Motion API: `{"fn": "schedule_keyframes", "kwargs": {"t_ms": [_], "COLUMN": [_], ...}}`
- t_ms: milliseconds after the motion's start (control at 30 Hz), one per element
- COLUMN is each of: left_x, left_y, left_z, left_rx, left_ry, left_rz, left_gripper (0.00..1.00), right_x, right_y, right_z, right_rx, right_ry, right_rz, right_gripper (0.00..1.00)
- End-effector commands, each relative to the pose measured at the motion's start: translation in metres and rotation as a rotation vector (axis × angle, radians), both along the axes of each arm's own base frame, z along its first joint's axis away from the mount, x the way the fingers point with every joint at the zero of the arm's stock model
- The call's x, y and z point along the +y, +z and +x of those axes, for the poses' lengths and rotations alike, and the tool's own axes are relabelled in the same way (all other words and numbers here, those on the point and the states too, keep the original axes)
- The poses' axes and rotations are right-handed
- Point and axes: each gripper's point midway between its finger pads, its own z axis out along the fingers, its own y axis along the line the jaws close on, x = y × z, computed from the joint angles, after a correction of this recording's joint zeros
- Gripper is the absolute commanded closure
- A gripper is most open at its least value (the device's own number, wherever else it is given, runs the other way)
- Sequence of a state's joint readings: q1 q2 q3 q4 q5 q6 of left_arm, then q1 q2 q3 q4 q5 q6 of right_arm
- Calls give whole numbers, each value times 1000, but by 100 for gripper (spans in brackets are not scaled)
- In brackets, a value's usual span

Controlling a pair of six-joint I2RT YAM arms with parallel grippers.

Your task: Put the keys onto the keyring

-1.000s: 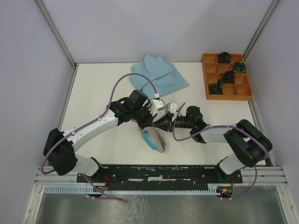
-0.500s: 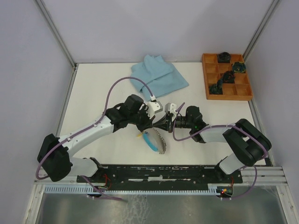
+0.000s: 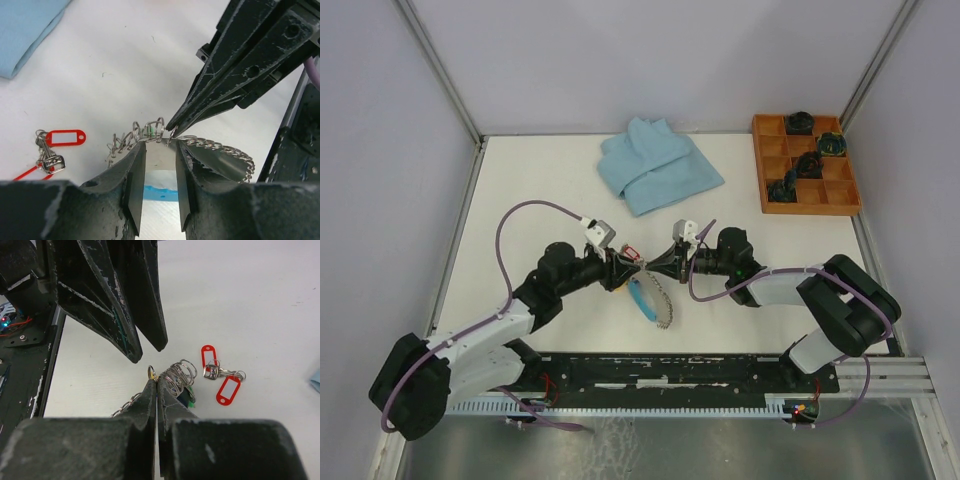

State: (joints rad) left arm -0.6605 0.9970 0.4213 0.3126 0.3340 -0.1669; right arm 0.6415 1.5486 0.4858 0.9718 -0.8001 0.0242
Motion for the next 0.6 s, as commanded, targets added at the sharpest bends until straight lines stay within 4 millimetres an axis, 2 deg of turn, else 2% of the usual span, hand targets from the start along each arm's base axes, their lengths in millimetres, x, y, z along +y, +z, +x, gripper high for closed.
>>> {"fn": "schedule_keyframes", "kwargs": {"t_ms": [0,233,567], "left_x": [-4,-1,-7], "left_y": [48,36,25], "left_z": [2,-3,-1], "left_rx": [-44,22,48], "left_ry": [-11,-30,-60], "left_rz": [-305,-400,-408], "left_gripper": [61,59,61], "right_x": [4,3,3], "right_y": [30,31,32], "right_z": [5,7,7], "right_rx": [-77,-68,-62], "right_ry": [-15,-31,-35], "right_rz": [84,90,94], "right_gripper": [99,99,99]}}
